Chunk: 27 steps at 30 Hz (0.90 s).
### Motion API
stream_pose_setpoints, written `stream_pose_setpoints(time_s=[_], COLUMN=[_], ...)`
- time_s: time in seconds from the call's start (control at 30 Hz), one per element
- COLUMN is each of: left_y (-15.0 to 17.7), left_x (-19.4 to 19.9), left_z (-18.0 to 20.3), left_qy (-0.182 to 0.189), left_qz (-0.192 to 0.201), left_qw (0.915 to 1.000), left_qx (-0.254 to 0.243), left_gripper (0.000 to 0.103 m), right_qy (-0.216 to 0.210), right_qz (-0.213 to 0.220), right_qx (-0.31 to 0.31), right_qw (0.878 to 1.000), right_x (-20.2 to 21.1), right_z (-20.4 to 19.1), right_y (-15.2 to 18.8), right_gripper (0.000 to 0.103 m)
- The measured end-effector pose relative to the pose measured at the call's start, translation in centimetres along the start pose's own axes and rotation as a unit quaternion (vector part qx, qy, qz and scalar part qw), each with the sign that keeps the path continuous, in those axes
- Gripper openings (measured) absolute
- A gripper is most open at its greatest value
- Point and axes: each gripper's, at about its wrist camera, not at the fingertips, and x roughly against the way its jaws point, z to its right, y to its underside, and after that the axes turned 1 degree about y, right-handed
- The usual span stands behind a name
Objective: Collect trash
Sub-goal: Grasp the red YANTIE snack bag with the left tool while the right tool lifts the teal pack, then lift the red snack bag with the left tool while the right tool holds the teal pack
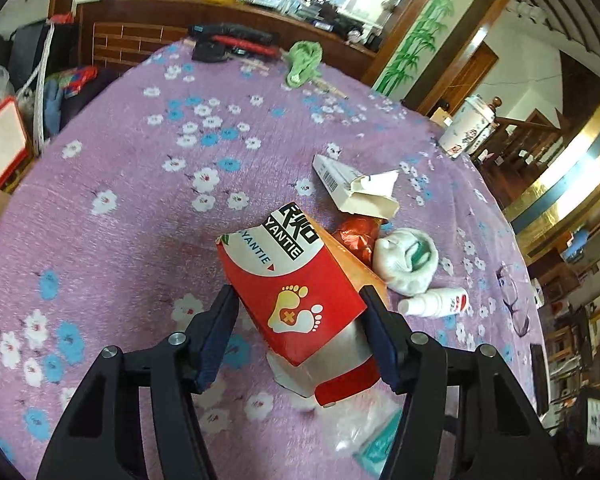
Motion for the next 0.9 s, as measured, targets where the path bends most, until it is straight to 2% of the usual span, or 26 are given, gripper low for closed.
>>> stream_pose_setpoints(time_s=[0.27,0.33,0.37,0.5,0.73,0.9], left_y=[2.6,3.3,3.5,5.0,7.3,8.3], left_x=[4.6,5.3,5.6,6.5,6.7,6.8], left_z=[-0.3,-0.3,-0.3,-0.4,-0.6,-0.2], left_qy=[-0.024,-0.037,-0.043,-0.059,-0.067,-0.087], left_qz=[0.051,0.062,0.067,0.083,0.085,0.097], left_qw=[0.9968,0.9951,0.9941,0.9901,0.9876,0.9832], left_qx=[-0.056,-0.068,-0.075,-0.097,-0.113,-0.128], left_gripper=[0.061,0.061,0.061,0.061,0.061,0.061], right_qy=[0.022,0.031,0.03,0.029,0.02,0.018], right_qz=[-0.014,-0.014,-0.014,-0.016,0.007,0.031], right_qx=[0.033,0.043,0.045,0.023,-0.038,-0.057], right_qw=[0.999,0.998,0.998,0.999,0.999,0.998], right_x=[-1.4,-1.7,-1.6,-1.3,0.1,1.5], right_z=[-1.7,-2.1,-2.2,-1.5,-0.1,-0.3], right_y=[-0.2,0.0,0.1,0.1,0.4,0.1], right_gripper=[0.065,0.062,0.054,0.041,0.038,0.038])
